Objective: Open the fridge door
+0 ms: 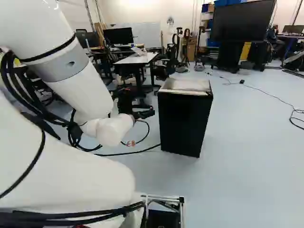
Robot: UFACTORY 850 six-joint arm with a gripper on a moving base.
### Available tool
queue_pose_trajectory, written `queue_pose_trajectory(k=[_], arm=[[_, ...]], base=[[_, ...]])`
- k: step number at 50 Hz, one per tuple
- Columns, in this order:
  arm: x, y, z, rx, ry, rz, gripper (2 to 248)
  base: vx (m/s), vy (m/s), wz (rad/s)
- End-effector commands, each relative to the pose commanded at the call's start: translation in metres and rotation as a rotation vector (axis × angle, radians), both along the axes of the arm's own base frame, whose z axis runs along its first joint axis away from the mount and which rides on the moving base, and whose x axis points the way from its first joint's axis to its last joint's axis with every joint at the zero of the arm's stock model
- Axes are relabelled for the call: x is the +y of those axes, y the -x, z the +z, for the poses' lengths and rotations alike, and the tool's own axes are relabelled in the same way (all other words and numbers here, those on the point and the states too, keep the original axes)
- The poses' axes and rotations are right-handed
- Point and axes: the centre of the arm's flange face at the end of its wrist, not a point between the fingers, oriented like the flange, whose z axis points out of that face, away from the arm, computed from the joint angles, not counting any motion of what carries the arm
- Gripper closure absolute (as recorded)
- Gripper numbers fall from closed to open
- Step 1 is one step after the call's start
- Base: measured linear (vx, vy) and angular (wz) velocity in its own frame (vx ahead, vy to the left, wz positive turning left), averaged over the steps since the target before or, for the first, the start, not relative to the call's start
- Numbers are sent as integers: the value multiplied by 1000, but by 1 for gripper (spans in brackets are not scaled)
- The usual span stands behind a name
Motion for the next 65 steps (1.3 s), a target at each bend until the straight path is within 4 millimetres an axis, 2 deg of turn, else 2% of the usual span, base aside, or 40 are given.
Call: queue_pose_trajectory(k=[25, 65], arm=[[0, -4, 1, 2, 0, 0, 3], [11, -38, 4, 15, -20, -5, 3]], base=[[0, 0, 0], [0, 0, 0]])
